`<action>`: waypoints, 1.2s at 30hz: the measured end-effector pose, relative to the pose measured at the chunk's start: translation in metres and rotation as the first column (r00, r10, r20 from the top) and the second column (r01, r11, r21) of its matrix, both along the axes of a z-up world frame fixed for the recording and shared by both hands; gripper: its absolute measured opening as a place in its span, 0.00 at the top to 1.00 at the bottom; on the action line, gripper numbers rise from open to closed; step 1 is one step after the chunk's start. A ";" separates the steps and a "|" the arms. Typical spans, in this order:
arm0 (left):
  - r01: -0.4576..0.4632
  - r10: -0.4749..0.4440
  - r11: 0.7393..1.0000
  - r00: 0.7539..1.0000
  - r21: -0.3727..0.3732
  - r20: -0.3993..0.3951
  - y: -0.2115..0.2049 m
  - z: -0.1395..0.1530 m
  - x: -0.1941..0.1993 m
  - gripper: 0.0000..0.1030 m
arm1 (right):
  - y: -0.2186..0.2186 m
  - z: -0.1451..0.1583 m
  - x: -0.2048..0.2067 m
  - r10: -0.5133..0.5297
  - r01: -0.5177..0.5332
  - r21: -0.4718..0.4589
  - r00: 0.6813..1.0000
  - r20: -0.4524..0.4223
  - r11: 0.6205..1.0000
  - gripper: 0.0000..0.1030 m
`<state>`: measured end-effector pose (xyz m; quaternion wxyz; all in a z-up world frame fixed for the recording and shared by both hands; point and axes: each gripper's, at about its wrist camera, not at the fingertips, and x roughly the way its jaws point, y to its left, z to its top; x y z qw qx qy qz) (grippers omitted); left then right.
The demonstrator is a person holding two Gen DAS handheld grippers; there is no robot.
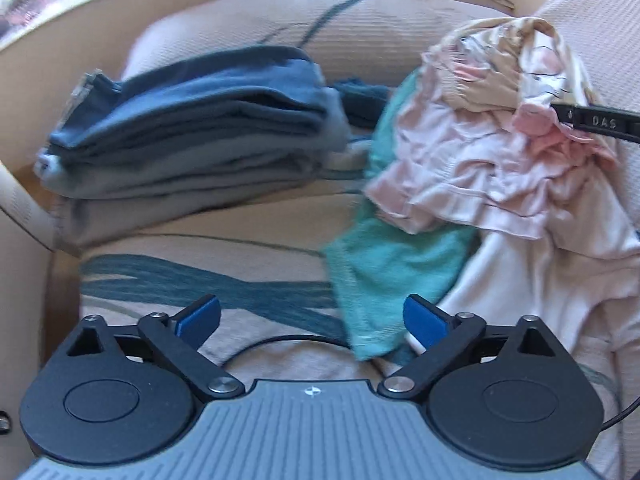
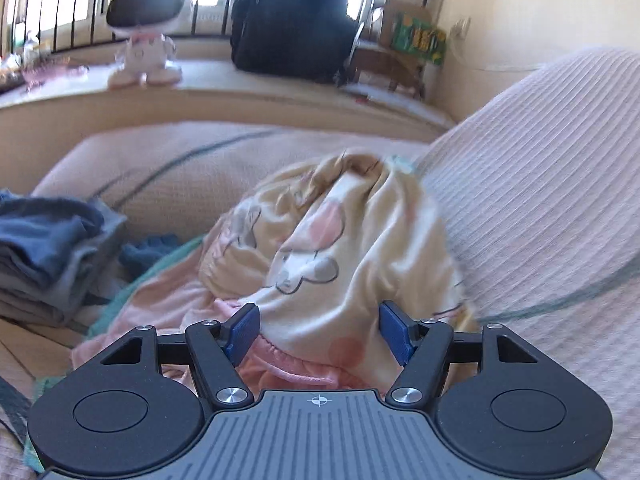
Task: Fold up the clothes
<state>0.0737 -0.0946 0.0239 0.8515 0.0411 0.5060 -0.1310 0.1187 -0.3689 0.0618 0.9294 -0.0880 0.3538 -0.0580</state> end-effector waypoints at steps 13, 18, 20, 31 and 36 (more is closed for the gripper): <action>0.005 -0.006 1.000 0.999 -0.020 -0.046 0.007 -0.004 -0.005 0.01 | 0.004 0.000 -0.021 0.008 -0.008 -0.025 1.000 0.029 1.000 0.90; -0.056 0.055 0.998 0.998 -0.036 -0.040 0.028 0.003 -0.007 0.01 | 0.030 0.021 -0.043 0.119 -0.120 0.018 0.991 0.067 0.993 0.93; -0.100 0.098 0.994 0.994 -0.051 -0.037 0.044 0.007 -0.007 0.01 | 0.047 0.029 -0.053 0.191 -0.195 0.053 0.979 0.076 0.979 0.93; -0.312 0.312 0.950 0.950 0.029 -0.017 0.123 0.004 -0.017 0.00 | 0.180 -0.009 -0.114 0.577 -0.520 0.349 0.813 -0.078 0.780 0.93; -0.290 0.291 0.957 0.953 0.025 -0.080 0.127 -0.004 -0.020 0.00 | 0.227 -0.038 -0.133 0.662 -0.562 0.412 0.735 -0.149 0.717 0.94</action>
